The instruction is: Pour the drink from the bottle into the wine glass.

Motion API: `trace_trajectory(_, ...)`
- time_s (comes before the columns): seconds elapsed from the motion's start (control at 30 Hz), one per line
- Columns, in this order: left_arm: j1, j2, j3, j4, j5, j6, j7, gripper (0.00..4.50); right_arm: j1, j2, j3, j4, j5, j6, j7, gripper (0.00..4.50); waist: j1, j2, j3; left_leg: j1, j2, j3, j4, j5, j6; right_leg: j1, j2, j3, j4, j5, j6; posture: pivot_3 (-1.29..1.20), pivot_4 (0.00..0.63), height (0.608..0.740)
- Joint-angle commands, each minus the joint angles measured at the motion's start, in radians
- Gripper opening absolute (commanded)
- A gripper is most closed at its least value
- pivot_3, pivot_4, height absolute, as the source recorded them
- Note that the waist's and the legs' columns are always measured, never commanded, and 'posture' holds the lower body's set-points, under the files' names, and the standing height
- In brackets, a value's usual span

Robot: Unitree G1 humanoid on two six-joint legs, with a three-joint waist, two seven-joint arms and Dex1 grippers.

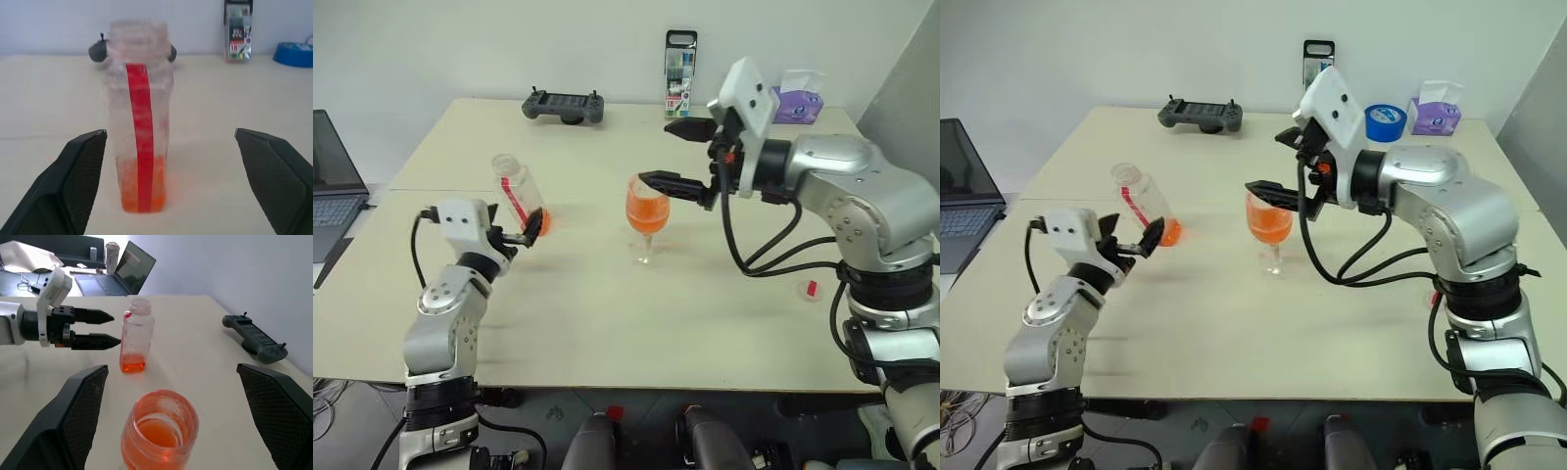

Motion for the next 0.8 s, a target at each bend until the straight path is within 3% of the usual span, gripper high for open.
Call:
trace_trajectory(0.03,-0.07,0.059,0.012,-0.101,-0.091,0.057,-0.075,4.47,0.045,-0.062,-0.134,-0.079,0.081,0.064,-0.002,4.5,0.002,0.0,0.0,0.0,0.0,0.0,0.0,0.0,0.0,0.0,0.0,0.0,0.0,0.0,0.0,0.0,0.15,0.74)
trace_trajectory(0.2,-0.108,0.16,-0.054,-0.193,-0.186,0.197,-0.197,4.47,0.307,-0.193,-0.284,-0.233,0.152,0.145,-0.004,4.5,-0.001,0.0,0.0,0.001,0.0,0.002,-0.001,0.0,0.0,0.001,0.0,0.001,-0.001,0.0,0.0,0.0,0.15,0.74)
trace_trajectory(0.37,-0.086,0.207,-0.078,-0.261,-0.237,0.272,-0.248,4.47,0.518,-0.201,-0.431,-0.357,0.242,0.18,-0.053,4.5,-0.009,0.0,0.0,0.002,0.002,0.003,-0.001,0.0,0.0,0.001,0.003,0.003,0.0,0.0,0.0,0.0,0.15,0.74)
trace_trajectory(0.53,-0.112,0.195,-0.088,-0.224,-0.221,0.256,-0.246,4.47,0.53,-0.197,-0.42,-0.354,0.251,0.157,-0.104,4.5,-0.008,0.0,0.0,0.004,0.003,0.006,-0.001,0.0,0.0,0.002,0.011,0.004,0.0,-0.001,0.001,0.0,0.15,0.74)
trace_trajectory(0.8,-0.093,0.191,-0.075,-0.236,-0.232,0.257,-0.254,4.47,0.515,-0.225,-0.408,-0.325,0.276,0.141,-0.11,4.5,-0.004,0.0,0.0,0.002,0.002,0.006,-0.001,0.0,0.0,0.001,0.009,0.004,-0.001,-0.001,0.0,0.0,0.15,0.74)
